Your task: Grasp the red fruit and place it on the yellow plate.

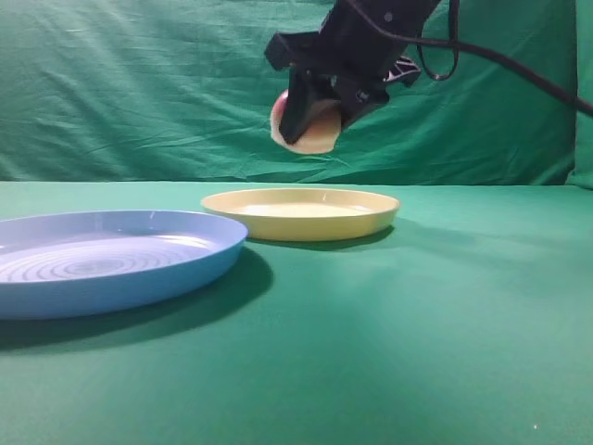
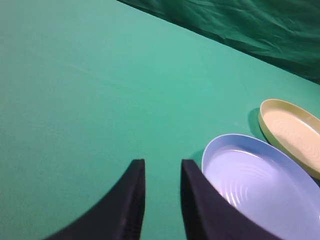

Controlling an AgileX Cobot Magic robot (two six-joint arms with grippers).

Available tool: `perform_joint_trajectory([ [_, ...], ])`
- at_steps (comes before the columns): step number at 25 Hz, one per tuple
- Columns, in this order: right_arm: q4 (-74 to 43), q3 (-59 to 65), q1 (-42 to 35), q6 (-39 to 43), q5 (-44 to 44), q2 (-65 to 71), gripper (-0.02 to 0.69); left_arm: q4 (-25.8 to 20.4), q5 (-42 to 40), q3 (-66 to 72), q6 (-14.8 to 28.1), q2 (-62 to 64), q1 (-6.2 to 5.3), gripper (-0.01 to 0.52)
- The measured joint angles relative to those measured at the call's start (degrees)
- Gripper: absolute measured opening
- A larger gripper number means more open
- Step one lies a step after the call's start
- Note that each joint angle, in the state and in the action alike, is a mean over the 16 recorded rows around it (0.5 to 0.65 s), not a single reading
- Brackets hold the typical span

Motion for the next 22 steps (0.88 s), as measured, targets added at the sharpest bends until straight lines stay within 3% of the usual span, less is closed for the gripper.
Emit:
perform_joint_trajectory([
  [3,-0.5,-0.6,0.0,-0.3,0.5,-2.3,0.602,0.0,0.0,0.0,0.0,0.0,0.0,0.157],
  [6,-1.1,-1.2,0.0,-0.4,1.7,-5.8,0.573,0.0,0.0,0.0,0.0,0.0,0.0,0.157],
  [17,-2.4,-2.2,0.1,1.8,13.8,-25.2,0.163,0.0,0.0,0.0,0.0,0.0,0.0,0.157],
  [22,-2.5,0.0,0.1,4.6,20.0,-33.9,0.03,0.0,0.0,0.0,0.0,0.0,0.0,0.157],
])
